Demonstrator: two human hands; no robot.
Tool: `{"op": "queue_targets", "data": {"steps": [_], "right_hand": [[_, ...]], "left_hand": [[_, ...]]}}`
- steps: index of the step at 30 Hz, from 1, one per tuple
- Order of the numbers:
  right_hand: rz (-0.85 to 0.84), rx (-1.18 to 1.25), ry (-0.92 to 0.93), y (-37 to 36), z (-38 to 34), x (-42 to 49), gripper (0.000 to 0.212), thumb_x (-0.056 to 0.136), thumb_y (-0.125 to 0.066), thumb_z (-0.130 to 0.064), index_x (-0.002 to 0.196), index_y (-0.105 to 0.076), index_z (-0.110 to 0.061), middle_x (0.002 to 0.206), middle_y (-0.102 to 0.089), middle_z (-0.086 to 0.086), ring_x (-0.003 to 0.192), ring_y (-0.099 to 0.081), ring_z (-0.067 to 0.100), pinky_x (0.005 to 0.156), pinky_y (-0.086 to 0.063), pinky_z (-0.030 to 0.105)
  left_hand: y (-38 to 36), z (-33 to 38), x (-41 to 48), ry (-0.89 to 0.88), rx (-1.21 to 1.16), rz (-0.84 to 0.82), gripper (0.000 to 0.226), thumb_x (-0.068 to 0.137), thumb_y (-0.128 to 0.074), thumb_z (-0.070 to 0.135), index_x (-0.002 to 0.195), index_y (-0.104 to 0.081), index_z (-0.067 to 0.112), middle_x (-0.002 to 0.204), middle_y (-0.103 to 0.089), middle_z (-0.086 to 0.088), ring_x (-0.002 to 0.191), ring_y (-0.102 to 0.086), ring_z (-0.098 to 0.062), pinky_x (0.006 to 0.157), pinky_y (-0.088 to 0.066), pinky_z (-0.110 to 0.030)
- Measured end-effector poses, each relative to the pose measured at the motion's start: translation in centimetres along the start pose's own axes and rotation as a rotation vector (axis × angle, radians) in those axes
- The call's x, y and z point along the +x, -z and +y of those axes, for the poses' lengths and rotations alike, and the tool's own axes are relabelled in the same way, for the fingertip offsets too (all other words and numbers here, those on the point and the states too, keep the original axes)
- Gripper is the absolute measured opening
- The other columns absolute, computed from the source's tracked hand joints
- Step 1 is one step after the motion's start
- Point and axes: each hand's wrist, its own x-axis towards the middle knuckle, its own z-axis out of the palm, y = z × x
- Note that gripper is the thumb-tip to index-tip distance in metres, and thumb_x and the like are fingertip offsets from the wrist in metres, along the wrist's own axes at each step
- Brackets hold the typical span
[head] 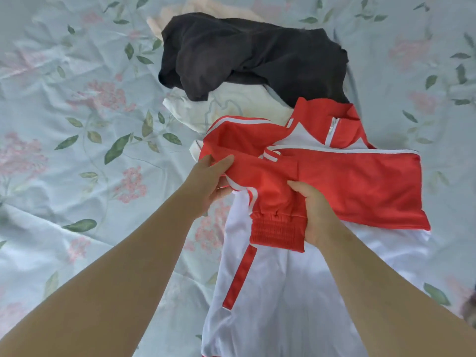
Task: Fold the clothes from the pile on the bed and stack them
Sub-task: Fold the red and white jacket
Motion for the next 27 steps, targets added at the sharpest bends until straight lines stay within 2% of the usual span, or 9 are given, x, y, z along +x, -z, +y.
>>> {"op": "queue_targets", "data": {"steps": [3,5,7,10,13,16,19,23,27], "right_hand": [[0.068,0.236,0.099,4.2,-2.9,-1.7,0.018,0.088,-0.051,-0.017,0.083,-0.068,-0.011,0.069,-0.072,0.007,0.059,-0.069,0.021,0.059,-0.058,0.035],[0.130,0.411,0.149,7.5,-4.4,-2.6,0.018,0.079,-0.050,-0.017,0.080,-0.067,-0.009,0.068,-0.071,0.008,0.058,-0.069,0.021,0.052,-0.058,0.035],[0.220,0.609,0.200,11.0,-5.3,-3.0,0.022,0.090,-0.043,-0.020,0.085,-0.062,-0.009,0.070,-0.071,0.008,0.061,-0.070,0.021,0.050,-0.057,0.030],[0.334,0.809,0.192,15.1,-4.8,-2.5,0.030,0.098,-0.043,-0.035,0.117,-0.046,-0.013,0.114,-0.058,0.013,0.103,-0.062,0.032,0.084,-0.052,0.044],[0.437,0.560,0.094,16.9,-3.3,-1.4,0.031,0.093,-0.053,-0.039,0.115,-0.040,-0.021,0.125,-0.047,0.009,0.111,-0.053,0.031,0.096,-0.044,0.044],[0.463,0.371,0.074,18.0,-2.5,0.7,0.024,0.089,-0.062,-0.030,0.108,-0.051,-0.021,0.117,-0.048,0.008,0.089,-0.057,0.021,0.082,-0.050,0.034],[0.468,0.352,0.071,18.3,-3.2,2.7,0.031,0.088,-0.065,-0.028,0.111,-0.050,-0.015,0.114,-0.047,0.008,0.087,-0.059,0.019,0.070,-0.055,0.028],[0.480,0.394,0.089,18.9,-4.2,5.3,0.049,0.086,-0.068,-0.028,0.127,-0.044,-0.016,0.119,-0.045,0.006,0.108,-0.054,0.022,0.085,-0.051,0.032],[0.502,0.423,0.086,19.4,-5.4,7.4,0.047,0.084,-0.067,-0.035,0.125,-0.049,-0.020,0.113,-0.055,0.001,0.099,-0.056,0.017,0.085,-0.046,0.030]], "left_hand": [[-5.4,-0.3,-0.6,0.019,0.203,-0.150,0.025,0.093,-0.057,0.026,0.117,-0.050,0.021,0.091,-0.066,0.003,0.069,-0.065,-0.005,0.062,-0.050,-0.020],[-8.9,-1.0,-0.9,0.065,0.247,-0.240,0.030,0.094,-0.056,0.027,0.122,-0.045,0.025,0.089,-0.066,0.002,0.075,-0.066,-0.008,0.071,-0.051,-0.025],[-11.9,-1.9,-1.0,0.100,0.317,-0.280,0.027,0.096,-0.053,0.029,0.121,-0.044,0.025,0.092,-0.065,0.002,0.081,-0.064,-0.010,0.074,-0.050,-0.026],[-14.3,-3.8,-0.6,0.173,0.355,-0.206,0.017,0.098,-0.049,0.028,0.114,-0.047,0.021,0.093,-0.062,0.001,0.077,-0.060,-0.009,0.072,-0.046,-0.025],[-15.0,-5.9,0.1,0.288,0.278,-0.059,0.011,0.098,-0.047,0.027,0.107,-0.048,0.019,0.089,-0.059,0.000,0.073,-0.058,-0.011,0.071,-0.045,-0.027],[-14.6,-7.4,1.1,0.361,0.140,0.116,0.016,0.098,-0.049,0.028,0.109,-0.049,0.017,0.085,-0.055,-0.001,0.073,-0.058,-0.014,0.069,-0.046,-0.030],[-14.4,-8.1,2.2,0.370,0.034,0.246,0.023,0.096,-0.053,0.029,0.115,-0.051,0.016,0.097,-0.056,-0.004,0.083,-0.061,-0.018,0.076,-0.046,-0.034],[-15.0,-8.3,3.8,0.376,-0.142,0.348,0.033,0.091,-0.060,0.035,0.115,-0.050,0.014,0.107,-0.056,-0.002,0.088,-0.062,-0.017,0.076,-0.047,-0.032],[-15.8,-8.2,5.5,0.384,-0.298,0.432,0.027,0.089,-0.064,0.035,0.106,-0.055,0.017,0.095,-0.060,0.004,0.076,-0.061,-0.009,0.061,-0.047,-0.024]]}}
